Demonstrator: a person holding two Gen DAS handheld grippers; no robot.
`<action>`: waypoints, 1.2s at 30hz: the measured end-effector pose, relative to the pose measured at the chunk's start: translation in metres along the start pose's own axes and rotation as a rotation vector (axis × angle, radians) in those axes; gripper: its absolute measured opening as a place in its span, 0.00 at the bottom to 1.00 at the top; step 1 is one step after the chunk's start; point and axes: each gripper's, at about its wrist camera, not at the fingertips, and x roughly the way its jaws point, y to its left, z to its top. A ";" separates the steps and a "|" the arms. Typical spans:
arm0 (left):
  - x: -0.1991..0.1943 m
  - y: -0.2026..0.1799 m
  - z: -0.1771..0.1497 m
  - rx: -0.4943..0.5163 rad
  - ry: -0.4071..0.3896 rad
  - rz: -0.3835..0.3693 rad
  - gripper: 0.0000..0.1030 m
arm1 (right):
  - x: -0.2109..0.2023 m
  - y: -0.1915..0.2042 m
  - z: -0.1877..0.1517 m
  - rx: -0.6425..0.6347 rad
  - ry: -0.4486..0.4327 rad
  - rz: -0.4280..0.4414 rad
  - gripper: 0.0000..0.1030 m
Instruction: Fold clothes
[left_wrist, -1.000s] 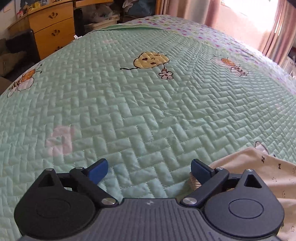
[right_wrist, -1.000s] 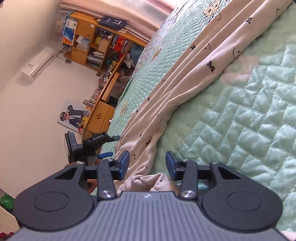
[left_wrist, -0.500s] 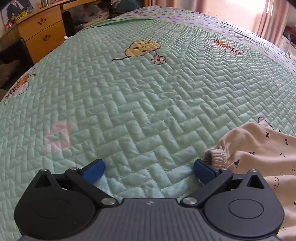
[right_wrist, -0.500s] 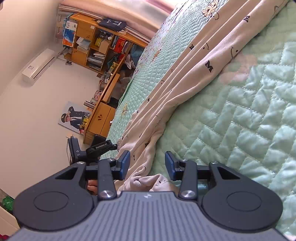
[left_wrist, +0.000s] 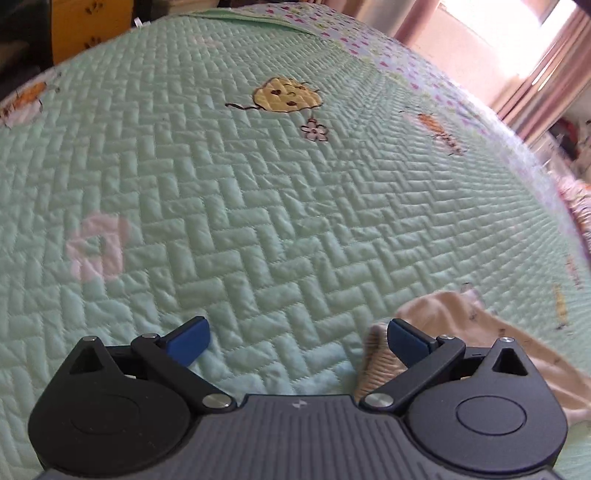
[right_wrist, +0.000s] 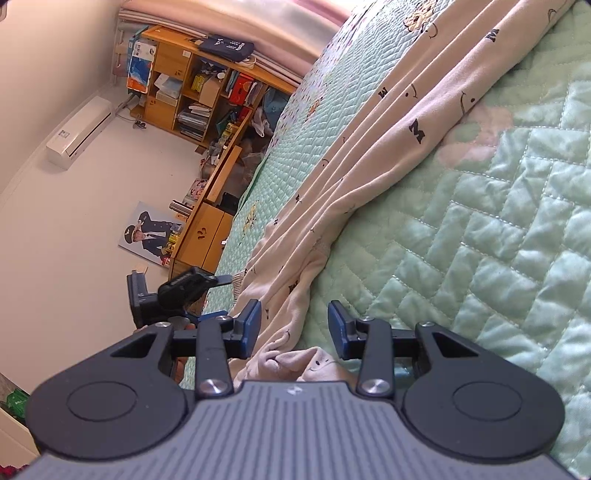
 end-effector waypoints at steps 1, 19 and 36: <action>-0.001 -0.001 0.000 0.002 0.002 -0.020 0.99 | 0.000 0.000 0.000 0.000 0.000 0.000 0.41; 0.041 -0.033 -0.001 0.092 0.092 -0.260 0.10 | 0.000 -0.003 -0.002 0.000 -0.002 -0.002 0.35; 0.034 -0.028 0.021 0.104 0.004 -0.045 0.21 | -0.001 0.001 -0.006 -0.020 0.001 -0.028 0.35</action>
